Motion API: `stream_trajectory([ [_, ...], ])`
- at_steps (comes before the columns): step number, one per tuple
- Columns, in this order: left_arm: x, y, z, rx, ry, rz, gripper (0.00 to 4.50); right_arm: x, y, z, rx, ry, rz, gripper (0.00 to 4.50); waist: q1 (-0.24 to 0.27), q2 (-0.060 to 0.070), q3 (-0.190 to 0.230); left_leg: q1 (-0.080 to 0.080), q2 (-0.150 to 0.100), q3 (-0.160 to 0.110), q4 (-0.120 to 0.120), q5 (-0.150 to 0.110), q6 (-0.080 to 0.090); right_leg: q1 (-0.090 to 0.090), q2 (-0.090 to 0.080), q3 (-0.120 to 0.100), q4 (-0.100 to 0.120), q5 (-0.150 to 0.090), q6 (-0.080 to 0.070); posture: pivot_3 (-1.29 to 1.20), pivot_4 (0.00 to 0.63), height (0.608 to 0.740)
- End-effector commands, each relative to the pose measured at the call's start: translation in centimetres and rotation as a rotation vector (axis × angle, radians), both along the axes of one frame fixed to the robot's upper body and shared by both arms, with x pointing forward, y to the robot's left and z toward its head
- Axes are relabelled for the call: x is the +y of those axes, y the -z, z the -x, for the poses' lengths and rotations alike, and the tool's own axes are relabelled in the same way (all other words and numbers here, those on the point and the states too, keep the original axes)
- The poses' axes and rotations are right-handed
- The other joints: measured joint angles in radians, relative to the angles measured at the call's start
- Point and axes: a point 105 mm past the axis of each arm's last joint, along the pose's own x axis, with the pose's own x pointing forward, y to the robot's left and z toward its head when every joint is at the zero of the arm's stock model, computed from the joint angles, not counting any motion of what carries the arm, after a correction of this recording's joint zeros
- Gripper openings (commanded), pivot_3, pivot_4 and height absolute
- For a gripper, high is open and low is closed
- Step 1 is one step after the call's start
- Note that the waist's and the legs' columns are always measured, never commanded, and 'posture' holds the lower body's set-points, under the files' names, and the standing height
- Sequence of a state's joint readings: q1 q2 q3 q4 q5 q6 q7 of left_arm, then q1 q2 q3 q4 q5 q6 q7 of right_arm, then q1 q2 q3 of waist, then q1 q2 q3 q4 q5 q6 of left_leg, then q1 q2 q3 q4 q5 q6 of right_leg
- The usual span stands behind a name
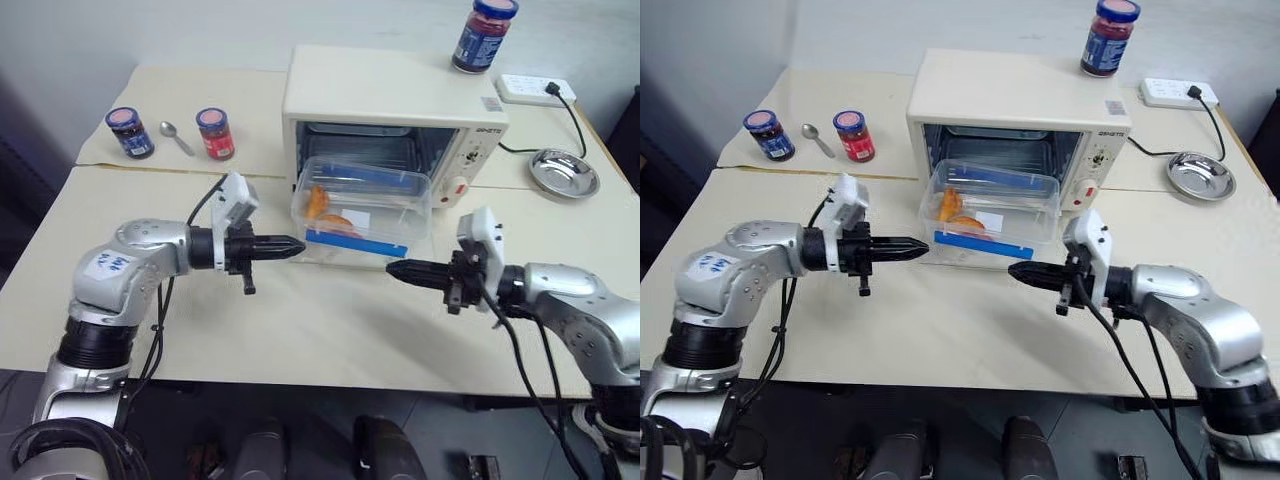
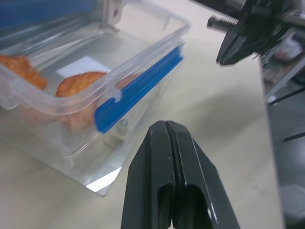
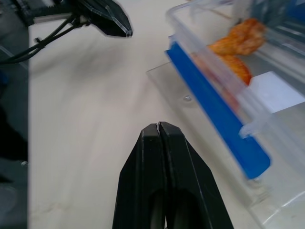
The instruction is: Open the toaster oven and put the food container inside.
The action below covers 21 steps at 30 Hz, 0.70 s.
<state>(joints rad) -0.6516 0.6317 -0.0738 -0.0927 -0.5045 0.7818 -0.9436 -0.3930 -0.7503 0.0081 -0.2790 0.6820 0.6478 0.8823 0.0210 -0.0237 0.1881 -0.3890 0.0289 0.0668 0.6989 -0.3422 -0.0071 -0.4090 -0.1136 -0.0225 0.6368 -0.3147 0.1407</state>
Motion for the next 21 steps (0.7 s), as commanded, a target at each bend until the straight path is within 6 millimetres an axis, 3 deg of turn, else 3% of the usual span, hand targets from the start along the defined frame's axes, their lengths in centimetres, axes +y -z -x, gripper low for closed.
stream_trajectory([
  [1, -0.6, 0.2, -1.6, -0.059, -0.022, -0.024, 0.00, 0.4, 0.2, -1.9, -0.062, 0.026, 0.036, 0.05, 0.000, 0.000, 0.000, 0.000, 0.000, 0.000, 0.000, 0.000, 0.000, 0.000, 0.000, 0.000, 0.000, 0.000, 0.000, 0.00, 0.150, 0.740],
  [6, -1.5, 0.2, -5.0, -0.101, -0.131, -0.002, 0.00, 0.9, -0.1, -5.1, -0.135, 0.101, 0.052, 0.05, 0.000, 0.000, 0.000, -0.002, 0.000, 0.000, 0.000, 0.000, 0.000, -0.002, 0.000, -0.001, 0.000, 0.000, 0.000, 0.00, 0.150, 0.740],
  [10, -2.1, -1.7, -8.4, -0.165, -0.281, 0.079, 0.00, 0.8, -1.4, -9.5, -0.242, 0.289, 0.039, 0.05, -0.003, 0.000, 0.000, -0.002, 0.000, 0.000, 0.001, 0.000, 0.000, -0.002, 0.000, -0.001, 0.000, 0.000, 0.001, 0.00, 0.150, 0.740],
  [14, -1.7, -3.6, -10.9, -0.217, -0.435, 0.159, 0.00, 1.2, -2.7, -11.6, -0.297, 0.382, -0.024, 0.05, -0.020, 0.000, 0.000, -0.002, 0.000, 0.000, 0.000, 0.001, 0.000, -0.003, 0.000, -0.003, 0.001, 0.000, 0.001, 0.00, 0.150, 0.740],
  [18, -1.3, -4.4, -11.3, -0.208, -0.462, 0.215, 0.00, 1.2, -3.8, -12.8, -0.342, 0.477, -0.086, 0.05, -0.039, 0.000, 0.000, -0.003, 0.000, 0.000, -0.002, 0.000, -0.001, -0.004, -0.004, -0.013, 0.001, 0.000, 0.001, 0.00, 0.150, 0.740],
  [21, -1.1, -4.8, -9.5, -0.200, -0.374, 0.229, 0.00, 1.7, -3.8, -11.4, -0.319, 0.416, -0.119, 0.05, -0.052, 0.000, 0.000, -0.004, 0.000, -0.002, -0.002, 0.000, -0.001, -0.004, -0.006, -0.023, 0.001, 0.001, 0.001, 0.00, 0.150, 0.740],
])
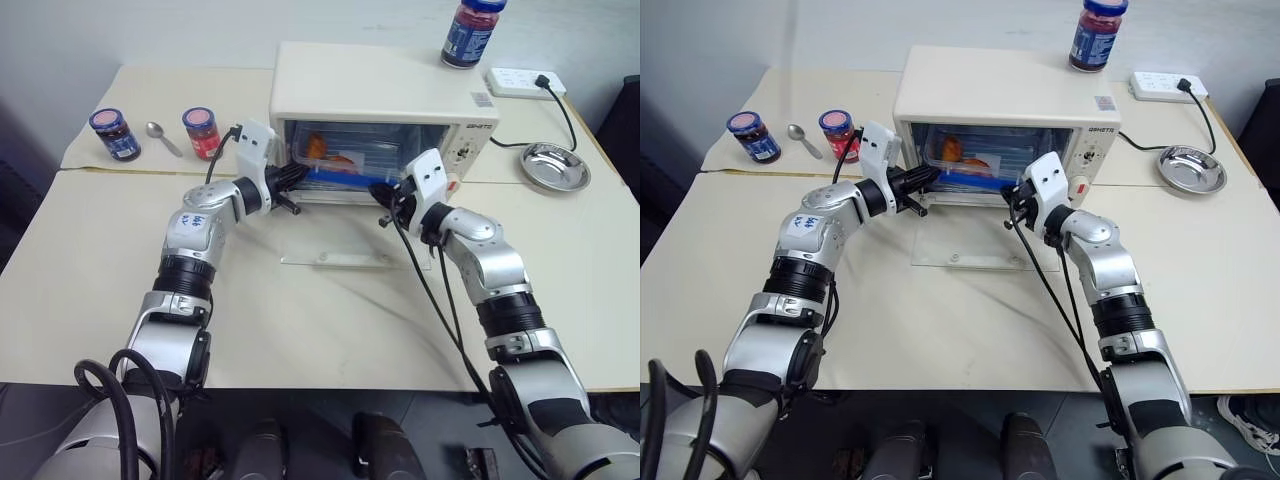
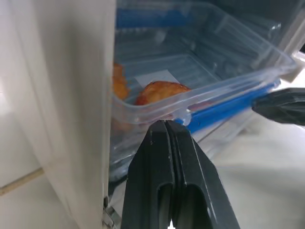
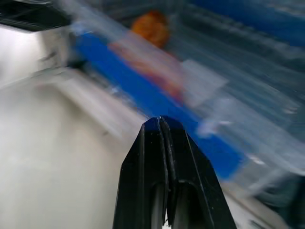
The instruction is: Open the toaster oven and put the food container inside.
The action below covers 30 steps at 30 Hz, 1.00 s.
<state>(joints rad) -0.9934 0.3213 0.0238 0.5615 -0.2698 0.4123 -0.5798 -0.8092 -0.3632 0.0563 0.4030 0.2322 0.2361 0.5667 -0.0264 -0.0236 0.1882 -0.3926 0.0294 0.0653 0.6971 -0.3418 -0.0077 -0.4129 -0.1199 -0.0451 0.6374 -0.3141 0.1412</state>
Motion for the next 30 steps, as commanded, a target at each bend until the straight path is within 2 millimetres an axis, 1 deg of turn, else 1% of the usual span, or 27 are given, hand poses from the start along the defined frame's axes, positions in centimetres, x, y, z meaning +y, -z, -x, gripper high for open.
stream_trajectory([
  [1, 0.1, -2.2, 2.5, -0.050, 0.123, 0.035, 0.00, -0.2, -1.9, 2.0, -0.055, -0.065, -0.046, 0.05, -0.005, 0.000, 0.000, 0.000, 0.000, 0.000, 0.000, 0.000, 0.000, 0.000, -0.001, -0.002, 0.000, 0.000, 0.000, 0.00, 0.150, 0.740],
  [4, 0.9, -3.2, 5.7, -0.047, 0.239, 0.042, 0.00, -1.0, -1.7, 4.7, -0.023, -0.128, -0.056, 0.05, -0.008, 0.001, 0.000, 0.000, 0.001, -0.001, -0.001, 0.000, 0.000, 0.000, -0.001, -0.005, 0.000, 0.000, 0.000, 0.00, 0.150, 0.740],
  [7, 2.8, -4.3, 10.3, -0.015, 0.381, -0.003, 0.00, -3.0, -1.6, 9.3, 0.036, -0.196, -0.072, 0.05, -0.005, 0.002, 0.001, 0.000, 0.001, -0.002, -0.001, 0.000, 0.000, 0.000, -0.001, -0.005, 0.000, 0.000, -0.001, 0.00, 0.150, 0.740],
  [9, 3.8, -4.2, 12.4, -0.008, 0.435, -0.090, 0.00, -4.0, -1.2, 11.5, 0.085, -0.202, -0.074, 0.05, -0.002, 0.002, 0.001, 0.000, 0.002, -0.004, -0.001, 0.000, -0.001, 0.000, -0.001, -0.004, 0.000, 0.000, -0.001, 0.00, 0.150, 0.740],
  [11, 5.0, -4.3, 14.0, 0.004, 0.470, -0.156, 0.38, -5.2, -0.2, 13.7, 0.148, -0.191, -0.070, 0.00, 0.001, 0.002, 0.001, 0.002, 0.001, -0.004, -0.001, 0.000, 0.000, 0.003, -0.002, -0.004, 0.000, 0.000, -0.001, 0.00, 0.150, 0.740],
  [13, 5.9, -4.9, 14.9, 0.020, 0.481, -0.173, 0.92, -5.9, 0.9, 15.6, 0.207, -0.172, -0.061, 0.00, 0.010, 0.002, 0.001, 0.005, 0.001, -0.003, 0.000, -0.001, 0.000, 0.006, -0.002, -0.004, -0.001, 0.000, -0.001, 0.00, 0.150, 0.740],
  [15, 6.4, -5.4, 15.6, 0.030, 0.502, -0.180, 1.52, -6.4, 2.0, 16.7, 0.253, -0.139, -0.058, 0.00, 0.024, 0.002, 0.001, 0.006, 0.001, -0.002, 0.000, -0.001, 0.000, 0.007, -0.002, -0.004, -0.001, 0.000, -0.001, 0.00, 0.150, 0.740],
  [17, 6.7, -5.8, 16.4, 0.035, 0.534, -0.198, 2.14, -6.9, 3.5, 17.0, 0.296, -0.082, -0.052, 0.00, 0.027, 0.002, 0.001, 0.006, 0.001, -0.001, 0.001, -0.001, 0.000, 0.007, -0.002, -0.004, -0.001, 0.000, -0.001, 0.00, 0.150, 0.740],
  [19, 6.9, -6.1, 17.0, 0.035, 0.557, -0.210, 2.73, -7.2, 5.0, 16.8, 0.321, -0.021, -0.043, 0.00, 0.027, 0.002, 0.001, 0.006, 0.001, -0.001, 0.001, -0.001, 0.000, 0.007, -0.002, -0.004, -0.001, 0.000, -0.001, 0.00, 0.150, 0.740],
  [24, 6.9, -6.8, 17.0, 0.008, 0.556, -0.214, 4.30, -7.2, 7.8, 14.7, 0.338, 0.100, -0.089, 0.00, 0.025, 0.002, 0.001, 0.005, 0.001, 0.000, 0.000, -0.001, 0.000, 0.006, -0.001, -0.003, -0.001, 0.000, -0.002, 0.00, 0.150, 0.740],
  [25, 6.8, -6.8, 16.9, 0.001, 0.558, -0.219, 4.48, -7.1, 8.3, 14.2, 0.338, 0.112, -0.101, 0.00, 0.025, 0.002, 0.001, 0.005, 0.001, 0.000, 0.000, -0.001, 0.000, 0.005, -0.001, -0.003, 0.000, -0.001, -0.002, 0.00, 0.150, 0.740],
  [28, 6.6, -6.7, 16.8, -0.017, 0.552, -0.246, 4.48, -6.8, 9.2, 12.7, 0.328, 0.136, -0.134, 0.00, 0.023, 0.002, 0.001, 0.005, 0.001, 0.000, 0.000, -0.001, 0.000, 0.005, -0.001, -0.003, 0.000, -0.001, -0.002, 0.00, 0.150, 0.740],
  [30, 6.5, -6.7, 17.0, -0.026, 0.560, -0.257, 4.48, -6.6, 9.2, 11.7, 0.310, 0.143, -0.149, 0.00, 0.023, 0.002, 0.001, 0.005, 0.001, 0.000, 0.000, -0.001, 0.000, 0.004, -0.001, -0.003, 0.000, -0.001, -0.002, 0.00, 0.150, 0.740],
])
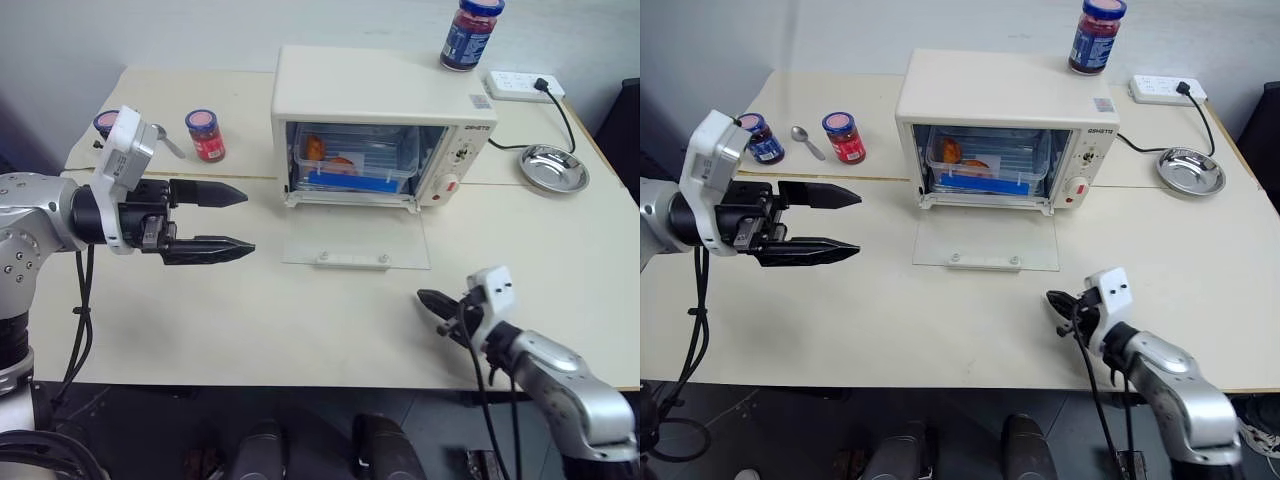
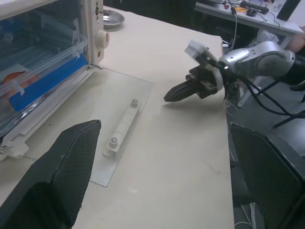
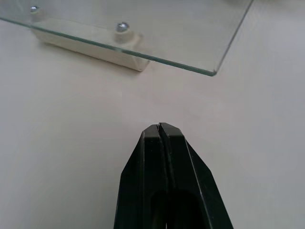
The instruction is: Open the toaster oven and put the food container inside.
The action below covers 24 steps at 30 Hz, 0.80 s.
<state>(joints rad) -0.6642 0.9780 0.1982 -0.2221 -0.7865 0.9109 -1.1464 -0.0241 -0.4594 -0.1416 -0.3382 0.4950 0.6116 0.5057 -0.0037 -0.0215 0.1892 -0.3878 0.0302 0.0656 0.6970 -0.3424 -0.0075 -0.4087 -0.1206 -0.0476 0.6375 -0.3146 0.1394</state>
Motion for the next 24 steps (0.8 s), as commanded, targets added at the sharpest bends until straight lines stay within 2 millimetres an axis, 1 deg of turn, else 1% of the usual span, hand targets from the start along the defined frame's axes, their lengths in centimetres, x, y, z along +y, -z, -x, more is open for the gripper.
stream_trajectory([
  [1, -0.3, -1.1, 0.5, -0.087, 0.011, -0.025, 4.48, -0.1, -0.9, -1.7, -0.076, 0.031, -0.005, 0.00, 0.000, 0.000, 0.000, 0.000, 0.000, 0.000, 0.000, 0.000, 0.000, 0.000, 0.000, 0.000, 0.000, 0.000, 0.000, 0.00, 0.150, 0.740],
  [4, -0.1, -1.3, 0.0, -0.107, -0.018, -0.013, 4.48, 0.2, -1.7, -3.0, -0.109, 0.026, -0.019, 0.00, 0.000, 0.000, 0.000, 0.000, 0.000, 0.000, 0.000, 0.000, 0.000, 0.000, 0.000, 0.000, 0.000, 0.000, 0.000, 0.00, 0.150, 0.740],
  [6, 0.0, -1.4, -0.4, -0.127, -0.042, -0.005, 4.48, 0.5, -2.8, -3.8, -0.138, 0.011, -0.027, 0.00, -0.001, 0.000, 0.000, 0.000, 0.000, 0.000, 0.000, 0.000, 0.000, 0.000, 0.000, 0.000, 0.000, 0.000, 0.000, 0.00, 0.150, 0.740],
  [8, 0.2, -1.5, -0.7, -0.136, -0.070, 0.009, 4.48, 0.6, -5.2, -4.0, -0.192, -0.033, -0.016, 0.00, -0.001, 0.000, 0.000, 0.000, 0.000, 0.000, 0.000, 0.000, 0.000, 0.000, 0.000, 0.000, 0.000, 0.000, 0.000, 0.00, 0.150, 0.740],
  [12, 1.0, -1.3, -1.1, -0.142, -0.107, 0.010, 4.48, 0.5, -10.3, -3.1, -0.272, -0.128, -0.024, 0.00, 0.002, 0.001, 0.000, -0.001, 0.000, 0.000, 0.000, 0.000, 0.000, -0.001, 0.000, 0.000, 0.000, 0.000, 0.000, 0.00, 0.150, 0.740],
  [13, 1.2, -1.2, -1.2, -0.145, -0.120, 0.008, 4.48, 0.3, -11.9, -2.9, -0.294, -0.146, -0.037, 0.00, 0.001, 0.001, 0.000, -0.001, 0.000, 0.000, 0.000, 0.000, 0.000, -0.001, 0.000, 0.000, 0.000, 0.000, 0.000, 0.00, 0.150, 0.740],
  [14, 1.3, -1.2, -1.3, -0.146, -0.129, 0.007, 4.48, 0.1, -13.2, -2.7, -0.308, -0.159, -0.050, 0.00, 0.001, 0.001, 0.000, -0.001, 0.000, 0.000, 0.000, 0.000, 0.000, -0.001, 0.000, 0.000, 0.000, 0.000, 0.000, 0.00, 0.150, 0.740],
  [16, 1.6, -1.1, -1.4, -0.148, -0.139, 0.012, 4.50, -0.6, -15.3, -2.5, -0.331, -0.168, -0.072, 0.38, 0.001, 0.001, 0.000, -0.001, 0.000, 0.000, 0.000, 0.000, 0.000, -0.001, 0.000, 0.000, 0.000, 0.000, 0.000, 0.00, 0.150, 0.740],
  [17, 1.7, -1.1, -1.5, -0.148, -0.145, 0.014, 4.50, -1.0, -16.2, -2.4, -0.332, -0.174, -0.089, 0.64, 0.001, 0.001, 0.000, -0.001, 0.000, 0.000, 0.000, 0.000, 0.000, -0.001, 0.000, 0.000, 0.000, 0.000, 0.000, 0.00, 0.150, 0.740],
  [19, 2.0, -1.1, -1.7, -0.147, -0.155, 0.016, 4.50, -1.5, -17.4, -1.9, -0.339, -0.203, -0.093, 1.14, 0.001, 0.001, 0.000, -0.001, 0.001, 0.000, 0.000, 0.000, 0.000, -0.001, 0.000, 0.000, 0.000, 0.000, 0.000, 0.00, 0.150, 0.740],
  [20, 2.1, -1.1, -1.8, -0.146, -0.159, 0.015, 4.50, -1.8, -17.7, -1.7, -0.332, -0.215, -0.080, 1.64, 0.001, 0.001, 0.000, -0.001, 0.001, 0.000, 0.000, 0.000, 0.000, -0.001, 0.000, 0.000, 0.000, 0.000, 0.000, 0.00, 0.150, 0.740],
  [21, 2.2, -1.0, -1.8, -0.147, -0.163, 0.013, 4.50, -2.2, -17.7, -1.4, -0.327, -0.223, -0.053, 1.81, 0.001, 0.001, 0.000, -0.001, 0.001, 0.000, 0.000, 0.000, 0.000, -0.001, 0.000, 0.000, 0.000, 0.000, 0.000, 0.00, 0.150, 0.740],
  [22, 2.4, -1.0, -1.8, -0.147, -0.167, 0.011, 4.50, -2.7, -17.5, -1.2, -0.314, -0.228, -0.022, 2.08, 0.002, 0.001, 0.000, -0.001, 0.001, 0.000, 0.000, 0.000, 0.000, -0.001, 0.000, 0.000, 0.000, 0.000, 0.000, 0.00, 0.150, 0.740],
  [23, 2.5, -1.0, -1.9, -0.148, -0.170, 0.009, 4.50, -3.1, -17.4, -1.0, -0.300, -0.233, -0.002, 2.37, 0.004, 0.001, 0.000, -0.001, 0.001, 0.000, 0.000, 0.000, 0.000, -0.001, 0.000, -0.001, 0.000, 0.000, 0.000, 0.00, 0.150, 0.740],
  [24, 2.7, -1.1, -1.9, -0.150, -0.175, 0.007, 4.50, -3.5, -17.2, -0.5, -0.282, -0.245, 0.016, 2.76, 0.006, 0.001, 0.000, -0.001, 0.000, 0.000, 0.000, 0.000, 0.000, -0.001, 0.000, -0.001, 0.000, 0.000, 0.000, 0.00, 0.150, 0.740],
])
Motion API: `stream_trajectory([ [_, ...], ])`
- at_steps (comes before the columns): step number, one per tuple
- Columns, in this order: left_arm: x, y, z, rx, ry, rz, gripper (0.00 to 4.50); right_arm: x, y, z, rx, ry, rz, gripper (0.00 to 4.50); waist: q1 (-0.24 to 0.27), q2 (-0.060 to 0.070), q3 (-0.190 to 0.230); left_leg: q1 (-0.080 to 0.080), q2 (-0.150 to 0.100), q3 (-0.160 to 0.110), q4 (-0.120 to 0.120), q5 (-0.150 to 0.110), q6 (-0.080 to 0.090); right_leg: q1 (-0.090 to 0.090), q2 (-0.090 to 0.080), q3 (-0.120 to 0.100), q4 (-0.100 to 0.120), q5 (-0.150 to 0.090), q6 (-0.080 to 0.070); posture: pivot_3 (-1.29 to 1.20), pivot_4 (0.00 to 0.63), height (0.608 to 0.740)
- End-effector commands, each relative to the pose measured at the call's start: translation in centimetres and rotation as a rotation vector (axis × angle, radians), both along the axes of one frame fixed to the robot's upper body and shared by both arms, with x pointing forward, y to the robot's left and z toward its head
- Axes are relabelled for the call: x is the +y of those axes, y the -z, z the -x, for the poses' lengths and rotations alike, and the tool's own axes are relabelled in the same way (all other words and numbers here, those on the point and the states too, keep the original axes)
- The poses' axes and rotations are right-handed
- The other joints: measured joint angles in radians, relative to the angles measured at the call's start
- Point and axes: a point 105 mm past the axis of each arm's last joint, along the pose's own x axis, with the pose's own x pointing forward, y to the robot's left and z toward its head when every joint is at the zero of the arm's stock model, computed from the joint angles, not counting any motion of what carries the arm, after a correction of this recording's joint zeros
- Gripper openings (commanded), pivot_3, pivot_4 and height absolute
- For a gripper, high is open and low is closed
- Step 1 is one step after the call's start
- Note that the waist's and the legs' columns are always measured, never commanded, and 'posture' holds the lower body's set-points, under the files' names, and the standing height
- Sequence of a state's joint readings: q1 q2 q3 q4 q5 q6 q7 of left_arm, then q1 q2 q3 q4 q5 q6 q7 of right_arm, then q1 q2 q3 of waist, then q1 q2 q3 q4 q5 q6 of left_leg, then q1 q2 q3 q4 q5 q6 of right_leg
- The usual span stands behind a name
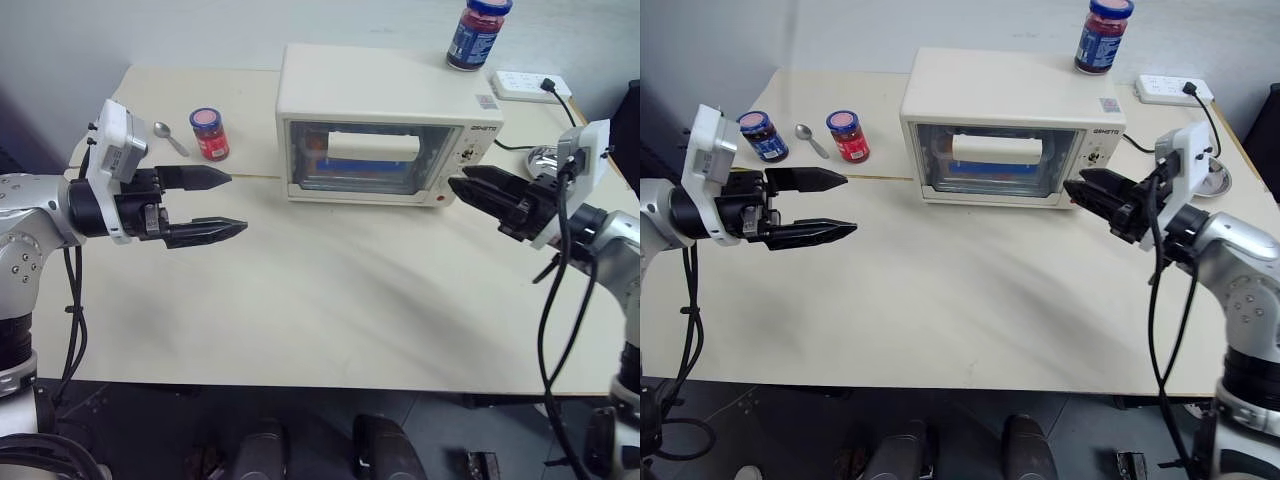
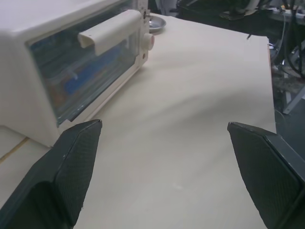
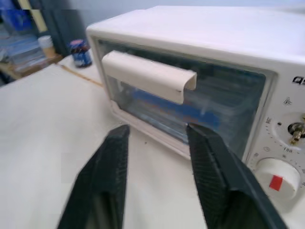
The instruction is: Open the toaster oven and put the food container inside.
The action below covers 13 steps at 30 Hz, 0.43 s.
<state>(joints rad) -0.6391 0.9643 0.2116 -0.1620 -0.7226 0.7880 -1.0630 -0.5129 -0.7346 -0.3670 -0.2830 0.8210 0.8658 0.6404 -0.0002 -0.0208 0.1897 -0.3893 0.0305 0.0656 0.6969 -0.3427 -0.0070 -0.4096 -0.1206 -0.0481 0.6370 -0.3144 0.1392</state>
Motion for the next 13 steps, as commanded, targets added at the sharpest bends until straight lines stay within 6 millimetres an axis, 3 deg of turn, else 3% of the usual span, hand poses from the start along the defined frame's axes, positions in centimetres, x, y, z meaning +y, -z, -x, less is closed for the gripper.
stream_trajectory([
  [1, 1.3, -1.0, 0.1, -0.052, -0.040, -0.016, 4.50, -2.3, -0.4, 2.1, 0.026, -0.046, 0.096, 3.06, 0.001, 0.000, 0.000, -0.001, 0.000, 0.000, 0.000, 0.000, 0.000, 0.000, 0.000, 0.000, 0.000, 0.000, 0.000, 0.00, 0.150, 0.740],
  [5, 2.6, -1.4, 0.3, -0.063, -0.070, -0.041, 4.50, -5.0, -0.4, 3.8, 0.058, -0.037, 0.182, 4.37, 0.001, 0.000, 0.000, -0.001, 0.000, 0.001, 0.000, 0.000, 0.001, 0.000, 0.000, 0.000, -0.001, 0.000, 0.000, 0.00, 0.150, 0.740],
  [13, 3.9, -1.7, 0.8, -0.078, -0.115, -0.059, 4.50, -6.6, -0.7, 4.8, 0.050, -0.031, 0.162, 4.45, -0.003, 0.000, 0.000, 0.001, 0.001, 0.002, 0.000, 0.000, 0.001, 0.000, 0.000, 0.001, 0.000, 0.000, 0.000, 0.00, 0.150, 0.740],
])
